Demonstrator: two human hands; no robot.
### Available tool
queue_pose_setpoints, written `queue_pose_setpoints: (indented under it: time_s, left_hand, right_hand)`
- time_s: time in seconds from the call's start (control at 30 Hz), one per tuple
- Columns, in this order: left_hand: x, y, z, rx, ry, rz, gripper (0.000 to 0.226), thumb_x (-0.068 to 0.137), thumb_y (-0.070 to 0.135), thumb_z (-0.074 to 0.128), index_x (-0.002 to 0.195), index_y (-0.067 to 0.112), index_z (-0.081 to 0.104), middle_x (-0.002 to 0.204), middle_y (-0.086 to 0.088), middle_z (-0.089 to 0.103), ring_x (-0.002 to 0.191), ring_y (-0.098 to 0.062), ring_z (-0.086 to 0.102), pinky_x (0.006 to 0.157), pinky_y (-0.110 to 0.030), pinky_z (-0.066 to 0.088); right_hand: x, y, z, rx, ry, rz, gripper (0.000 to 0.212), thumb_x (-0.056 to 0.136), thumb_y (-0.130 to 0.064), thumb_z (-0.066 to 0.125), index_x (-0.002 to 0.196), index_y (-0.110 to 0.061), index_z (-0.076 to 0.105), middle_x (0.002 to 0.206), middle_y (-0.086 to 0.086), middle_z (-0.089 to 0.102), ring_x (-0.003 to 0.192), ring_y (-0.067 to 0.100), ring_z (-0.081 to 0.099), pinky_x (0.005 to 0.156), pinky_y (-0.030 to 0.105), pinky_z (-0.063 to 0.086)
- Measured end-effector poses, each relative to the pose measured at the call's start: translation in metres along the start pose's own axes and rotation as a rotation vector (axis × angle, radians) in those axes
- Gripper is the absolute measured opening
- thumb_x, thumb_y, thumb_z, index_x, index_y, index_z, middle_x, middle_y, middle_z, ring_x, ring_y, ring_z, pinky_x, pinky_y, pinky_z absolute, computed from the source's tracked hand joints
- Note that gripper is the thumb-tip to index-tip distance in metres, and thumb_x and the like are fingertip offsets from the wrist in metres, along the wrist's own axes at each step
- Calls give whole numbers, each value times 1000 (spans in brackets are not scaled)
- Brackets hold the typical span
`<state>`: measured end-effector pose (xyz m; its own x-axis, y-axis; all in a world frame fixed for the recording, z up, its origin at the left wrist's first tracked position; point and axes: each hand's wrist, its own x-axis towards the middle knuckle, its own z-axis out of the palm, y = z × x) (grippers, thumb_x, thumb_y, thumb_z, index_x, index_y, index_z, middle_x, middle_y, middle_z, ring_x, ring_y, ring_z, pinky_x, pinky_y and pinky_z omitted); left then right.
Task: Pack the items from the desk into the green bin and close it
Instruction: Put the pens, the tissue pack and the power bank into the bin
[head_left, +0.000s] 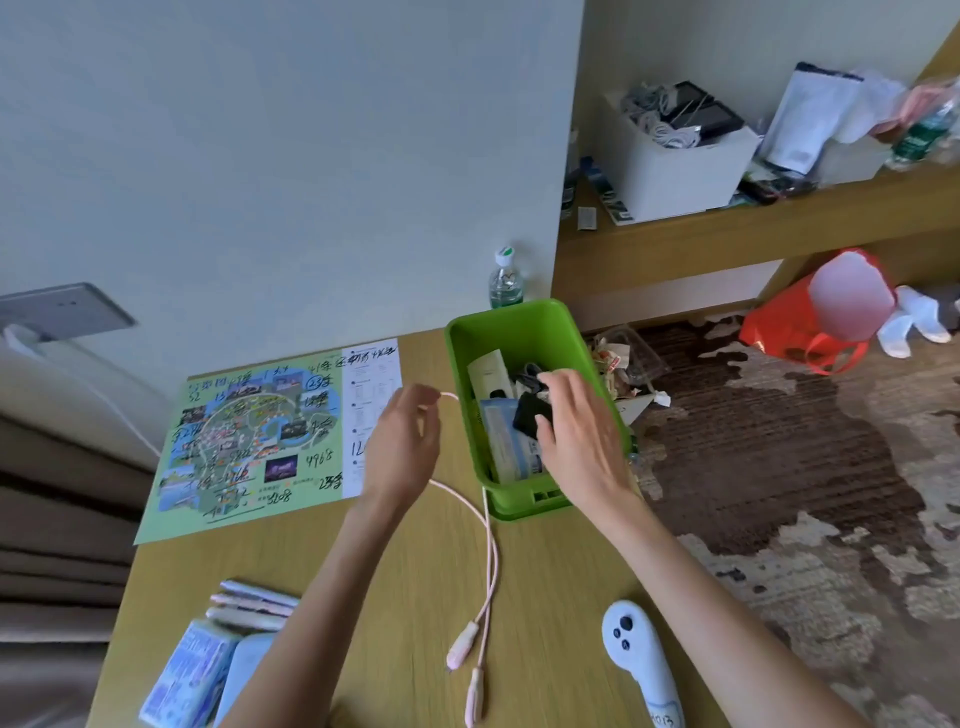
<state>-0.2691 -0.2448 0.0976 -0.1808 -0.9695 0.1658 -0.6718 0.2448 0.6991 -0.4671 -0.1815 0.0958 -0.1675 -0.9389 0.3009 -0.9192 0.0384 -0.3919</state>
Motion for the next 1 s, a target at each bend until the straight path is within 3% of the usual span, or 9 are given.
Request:
queue_pose_setpoints:
  time_s: [0.13,0.33,0.47,0.53,0.67,0.83,1.0]
  left_hand:
    - [-45,-64,-46,49,34,-200,12,96,14,52,99,16,63,103,0,69,85,-17,64,74,-36,53]
    - [-126,-154,-100,208,44,-480,13,92,12,56,98,18,65,103,-2,68,83,-21,63,66,-30,44]
    - [-176,-198,-120,267,-3,-599,16,88,9,62,103,12,64,111,-10,60,91,-34,63,71,-40,48]
    - [-194,-213,-124,239,-13,-647,16,87,11,66,103,10,64,109,-12,58,94,-33,63,74,-40,49]
    - [-212,-228,-125,209,-4,-662,20,88,24,69,106,16,65,107,-4,53,95,-20,63,71,-34,51]
    - [-210,-241,-131,233,6,-632,22,86,15,69,107,13,62,107,-7,53,98,-25,59,70,-44,53]
    - [-197,-249,-136,304,-16,-571,21,90,16,63,111,13,61,111,-6,54,99,-25,54,67,-39,51]
  right_hand:
    - [-19,-59,20,149,-43,-181,31,86,-4,61,116,-10,53,114,4,55,97,19,58,83,31,51]
    - [-68,-129,77,234,-292,-322,29,86,-2,59,113,-12,55,114,2,54,96,19,58,81,34,52]
    - [-99,-161,115,241,-485,-404,25,88,-4,59,111,-13,57,112,0,54,99,18,57,79,29,50]
    - [-110,-174,133,234,-557,-415,24,90,-7,57,112,-15,56,113,-1,53,102,17,56,78,27,46]
    - [-118,-203,168,224,-691,-352,17,95,-13,53,112,-14,53,114,0,51,103,19,54,75,28,43]
    - [-104,-247,205,180,-748,-282,14,96,-15,54,109,-10,52,114,5,52,107,23,52,88,38,46]
    - [-97,-273,230,63,-745,-323,19,96,-22,56,111,-10,54,112,5,56,99,21,55,72,29,43]
